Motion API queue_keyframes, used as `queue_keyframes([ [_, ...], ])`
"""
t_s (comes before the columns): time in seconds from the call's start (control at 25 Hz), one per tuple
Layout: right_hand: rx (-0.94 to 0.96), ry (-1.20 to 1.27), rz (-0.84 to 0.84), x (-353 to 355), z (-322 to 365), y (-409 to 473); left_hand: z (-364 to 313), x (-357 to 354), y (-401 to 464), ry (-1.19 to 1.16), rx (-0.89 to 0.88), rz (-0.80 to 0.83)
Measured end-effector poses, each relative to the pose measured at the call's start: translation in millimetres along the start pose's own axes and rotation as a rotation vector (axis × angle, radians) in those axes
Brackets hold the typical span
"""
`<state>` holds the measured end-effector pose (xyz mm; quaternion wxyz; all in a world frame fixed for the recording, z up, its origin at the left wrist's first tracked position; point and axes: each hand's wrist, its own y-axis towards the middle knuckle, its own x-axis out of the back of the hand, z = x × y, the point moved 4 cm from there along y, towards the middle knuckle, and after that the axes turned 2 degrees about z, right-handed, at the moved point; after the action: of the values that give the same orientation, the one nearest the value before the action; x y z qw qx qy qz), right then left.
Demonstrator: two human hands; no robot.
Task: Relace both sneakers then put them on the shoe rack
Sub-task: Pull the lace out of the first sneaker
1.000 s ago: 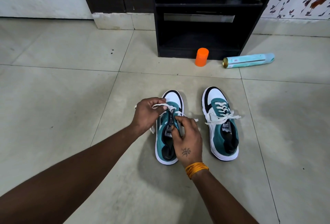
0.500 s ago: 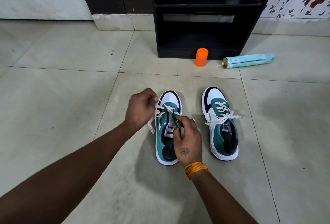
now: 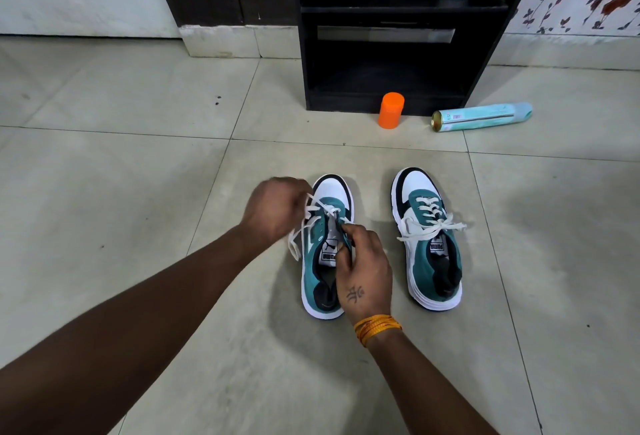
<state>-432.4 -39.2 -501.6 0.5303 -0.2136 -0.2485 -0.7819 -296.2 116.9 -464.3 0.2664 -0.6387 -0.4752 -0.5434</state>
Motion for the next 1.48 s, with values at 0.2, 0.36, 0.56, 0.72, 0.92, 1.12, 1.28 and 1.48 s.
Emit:
queue_keyframes([
  [0.2,-0.016,-0.033,-0.008,0,4,-3,17,4,3,0.232,0.058,0.284],
  [0.36,-0.027,-0.036,-0.028,0,5,-5,-25,-9,-9,0.212,-0.365,0.229],
  [0.56,-0.021,-0.048,-0.023,0,5,-5,16,5,1,0.236,0.094,0.191],
  [0.72,-0.037,-0.038,-0.039,2,4,-4,56,5,-8,0.238,0.333,0.257],
  [0.92,-0.069,-0.01,-0.021,3,5,-3,-10,6,-46,-0.169,0.189,-0.112],
  [1.12,-0.003,-0.081,-0.037,13,6,25,-48,-24,-103,-0.367,0.211,-0.076],
  [1.28,0.199,-0.293,0.193,8,11,69,-43,-37,-106,-0.382,0.284,-0.076],
  [1.48,0.397,-0.692,0.447,-1,31,95,-52,-40,-107,-0.394,0.257,-0.126],
])
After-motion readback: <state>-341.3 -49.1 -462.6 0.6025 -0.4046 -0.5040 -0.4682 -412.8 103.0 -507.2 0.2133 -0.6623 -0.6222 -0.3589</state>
